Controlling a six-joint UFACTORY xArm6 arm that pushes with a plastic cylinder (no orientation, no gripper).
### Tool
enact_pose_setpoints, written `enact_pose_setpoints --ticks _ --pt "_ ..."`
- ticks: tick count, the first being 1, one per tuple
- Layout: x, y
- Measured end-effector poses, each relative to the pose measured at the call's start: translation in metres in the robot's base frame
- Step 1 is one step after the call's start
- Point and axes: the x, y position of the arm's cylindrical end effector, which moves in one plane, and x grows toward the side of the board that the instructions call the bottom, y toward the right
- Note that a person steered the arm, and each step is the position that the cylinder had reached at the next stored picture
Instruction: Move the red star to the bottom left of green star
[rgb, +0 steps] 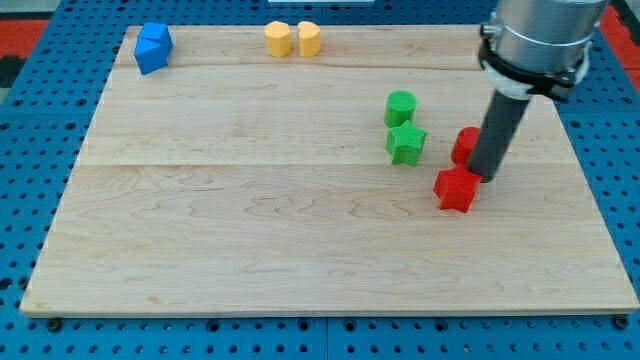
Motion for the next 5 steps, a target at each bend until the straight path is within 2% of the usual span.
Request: enact_pose_setpoints --ticks 2,4,5 --pt "0.021 0.020" --pt "0.022 -0.047" --pt "0.022 -0.050"
